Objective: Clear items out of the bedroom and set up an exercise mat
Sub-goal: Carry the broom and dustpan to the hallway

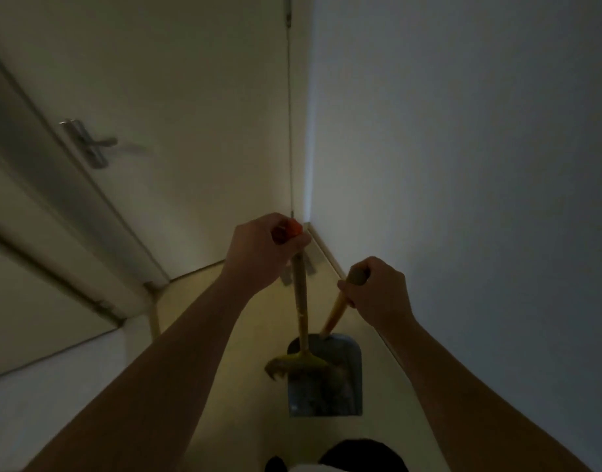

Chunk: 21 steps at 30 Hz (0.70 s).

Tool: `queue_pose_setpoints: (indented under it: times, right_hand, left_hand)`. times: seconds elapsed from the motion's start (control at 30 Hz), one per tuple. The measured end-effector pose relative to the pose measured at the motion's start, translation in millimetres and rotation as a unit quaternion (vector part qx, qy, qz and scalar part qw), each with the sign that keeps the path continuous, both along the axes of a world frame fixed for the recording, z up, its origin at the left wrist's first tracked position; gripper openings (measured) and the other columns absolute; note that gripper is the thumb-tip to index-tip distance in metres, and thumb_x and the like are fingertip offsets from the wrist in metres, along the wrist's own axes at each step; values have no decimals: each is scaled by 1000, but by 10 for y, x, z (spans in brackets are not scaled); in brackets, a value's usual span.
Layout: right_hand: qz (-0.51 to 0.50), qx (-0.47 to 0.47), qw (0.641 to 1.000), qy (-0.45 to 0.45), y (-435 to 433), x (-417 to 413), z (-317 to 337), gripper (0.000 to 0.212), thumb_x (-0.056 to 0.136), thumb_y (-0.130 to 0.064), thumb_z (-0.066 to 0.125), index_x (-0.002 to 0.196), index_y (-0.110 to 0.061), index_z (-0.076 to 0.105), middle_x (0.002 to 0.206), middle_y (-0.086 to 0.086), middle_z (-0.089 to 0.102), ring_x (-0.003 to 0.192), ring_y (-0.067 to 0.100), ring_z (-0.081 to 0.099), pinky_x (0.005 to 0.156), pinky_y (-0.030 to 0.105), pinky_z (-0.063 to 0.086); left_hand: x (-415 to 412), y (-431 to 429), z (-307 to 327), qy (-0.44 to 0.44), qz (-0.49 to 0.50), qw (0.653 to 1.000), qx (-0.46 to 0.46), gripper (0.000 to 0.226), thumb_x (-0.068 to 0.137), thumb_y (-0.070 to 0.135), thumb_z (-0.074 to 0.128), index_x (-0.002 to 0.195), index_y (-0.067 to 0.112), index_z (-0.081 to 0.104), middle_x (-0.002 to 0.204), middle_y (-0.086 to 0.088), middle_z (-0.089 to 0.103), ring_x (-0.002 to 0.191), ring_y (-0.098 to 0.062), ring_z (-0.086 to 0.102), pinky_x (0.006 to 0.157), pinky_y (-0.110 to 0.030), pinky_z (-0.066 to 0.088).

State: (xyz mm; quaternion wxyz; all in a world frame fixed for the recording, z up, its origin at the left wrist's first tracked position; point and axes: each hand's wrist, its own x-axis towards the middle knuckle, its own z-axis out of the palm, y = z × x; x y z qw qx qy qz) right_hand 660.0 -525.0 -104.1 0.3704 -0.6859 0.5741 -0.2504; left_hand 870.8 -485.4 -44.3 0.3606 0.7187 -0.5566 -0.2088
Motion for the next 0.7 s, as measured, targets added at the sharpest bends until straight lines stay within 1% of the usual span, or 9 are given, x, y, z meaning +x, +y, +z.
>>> queue_pose_setpoints:
  times: [0.07, 0.13, 0.2, 0.33, 0.43, 0.5, 0.57, 0.63, 0.7]
  right_hand:
    - [-3, -15, 1000, 23, -248, 61, -6, 21, 83, -27, 79, 91, -20, 60, 76, -6, 65, 69, 6, 64, 66, 18, 53]
    - [-12, -29, 999, 30, -604, 117, -38, 21, 83, -28, 79, 89, -21, 60, 75, -7, 64, 67, 4, 62, 64, 13, 46]
    - [-15, -35, 998, 42, -960, 167, -64, 21, 82, -28, 80, 86, -21, 59, 75, -7, 64, 67, 4, 61, 63, 11, 44]
    - [-11, -20, 998, 60, -1522, 223, -77, 26, 81, -24, 79, 79, -26, 54, 74, -9, 63, 66, 5, 62, 64, 13, 46]
    - [-27, -13, 998, 57, -1880, 244, -151, 28, 80, -22, 79, 76, -27, 52, 72, -8, 62, 65, 7, 62, 65, 19, 52]
    - [-42, -2, 997, 59, -2108, 243, -206, 27, 80, -20, 79, 75, -25, 52, 71, -6, 62, 65, 9, 62, 65, 23, 54]
    - [-54, 12, 996, 64, -2288, 235, -242, 27, 80, -21, 78, 76, -24, 52, 70, -5, 61, 63, 9, 62, 63, 22, 54]
    - [-71, 28, 994, 74, -2477, 226, -275, 26, 82, -24, 78, 76, -23, 53, 68, -7, 61, 59, 5, 62, 56, 12, 46]
    - [-97, 41, 992, 75, -2657, 234, -334, 25, 83, -23, 78, 78, -22, 53, 69, -7, 62, 57, 4, 62, 54, 10, 44]
  left_hand:
    - [43, -373, 4, 6, -21, 1000, 1, 19, 83, 46, 73, 96, 32, 69, 84, 17, 68, 75, 7, 63, 65, -6, 46]
    - [77, -839, -2, 5, -43, 999, 4, 22, 83, 47, 73, 97, 30, 70, 85, 16, 68, 77, 4, 64, 69, -9, 46]
    - [89, -1270, -24, -14, -56, 998, 3, 23, 84, 49, 71, 97, 30, 70, 84, 17, 66, 77, 3, 62, 69, -11, 43]
    - [71, -1961, -51, -20, -70, 997, 13, 25, 85, 52, 69, 95, 29, 71, 80, 15, 67, 73, 0, 63, 67, -18, 48]
    - [22, -2470, -52, -51, -97, 993, 34, 25, 85, 52, 70, 96, 30, 71, 80, 17, 65, 72, 1, 61, 64, -15, 42]
    - [-16, -2761, -64, -61, -123, 989, 56, 26, 86, 51, 69, 100, 29, 71, 83, 16, 66, 73, 0, 62, 64, -15, 43]
    - [-45, -2998, -87, -69, -151, 984, 68, 26, 87, 48, 69, 102, 27, 73, 87, 16, 67, 78, 2, 62, 71, -15, 47]
    - [-70, -3272, -116, -94, -192, 974, 76, 27, 89, 47, 67, 105, 26, 72, 93, 17, 68, 84, 3, 62, 79, -17, 49]
    - [-85, -3557, -148, -112, -232, 962, 91, 28, 90, 47, 66, 107, 26, 72, 96, 16, 68, 87, 2, 62, 81, -18, 48]
